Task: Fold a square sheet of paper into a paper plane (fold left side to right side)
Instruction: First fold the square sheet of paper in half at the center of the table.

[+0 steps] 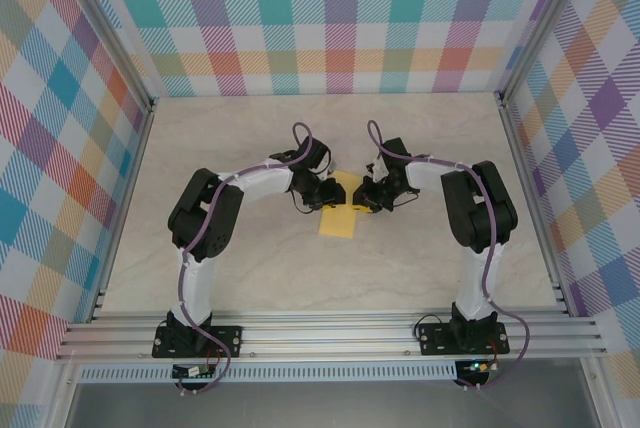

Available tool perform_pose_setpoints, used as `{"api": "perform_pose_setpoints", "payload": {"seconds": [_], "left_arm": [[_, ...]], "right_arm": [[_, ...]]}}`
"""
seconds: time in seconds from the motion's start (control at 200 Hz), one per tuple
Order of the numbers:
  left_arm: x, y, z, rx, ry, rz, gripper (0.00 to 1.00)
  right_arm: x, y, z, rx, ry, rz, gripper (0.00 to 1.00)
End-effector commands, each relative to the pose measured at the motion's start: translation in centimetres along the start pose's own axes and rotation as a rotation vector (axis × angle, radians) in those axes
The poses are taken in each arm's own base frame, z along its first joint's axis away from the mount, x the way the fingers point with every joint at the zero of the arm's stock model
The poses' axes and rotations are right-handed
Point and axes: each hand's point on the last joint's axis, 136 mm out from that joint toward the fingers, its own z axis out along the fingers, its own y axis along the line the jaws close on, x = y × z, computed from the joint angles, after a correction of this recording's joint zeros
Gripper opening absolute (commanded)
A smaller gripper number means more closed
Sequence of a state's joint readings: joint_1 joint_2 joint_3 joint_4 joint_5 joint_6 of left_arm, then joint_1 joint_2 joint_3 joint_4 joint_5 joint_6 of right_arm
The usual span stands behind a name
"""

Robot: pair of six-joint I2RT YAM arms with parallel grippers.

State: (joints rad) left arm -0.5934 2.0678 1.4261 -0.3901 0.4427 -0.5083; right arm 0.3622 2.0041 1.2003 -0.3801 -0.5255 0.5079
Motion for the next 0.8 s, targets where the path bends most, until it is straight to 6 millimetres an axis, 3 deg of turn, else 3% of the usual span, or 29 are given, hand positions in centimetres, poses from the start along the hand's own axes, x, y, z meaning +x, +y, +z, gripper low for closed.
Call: {"api": "perform_pose_setpoints", "payload": {"seconds": [0.0, 0.5, 0.795], "left_arm": [[0.0, 1.5, 0.3, -0.044, 0.001, -0.03, 0.31], [0.4, 5.2, 0.0, -0.092, 0.004, -0.085, 0.31], [-0.2, 5.5, -2.6, -0.088, -0.043, -0.07, 0.33]], "right_arm": [[2.1, -3.6, 1.7, 0.122, 0.08, 0.054, 0.14], [2.7, -4.5, 1.9, 0.172, 0.106, 0.054, 0.14], [2.7, -4.5, 2.0, 0.168, 0.107, 0.051, 0.14]]}}
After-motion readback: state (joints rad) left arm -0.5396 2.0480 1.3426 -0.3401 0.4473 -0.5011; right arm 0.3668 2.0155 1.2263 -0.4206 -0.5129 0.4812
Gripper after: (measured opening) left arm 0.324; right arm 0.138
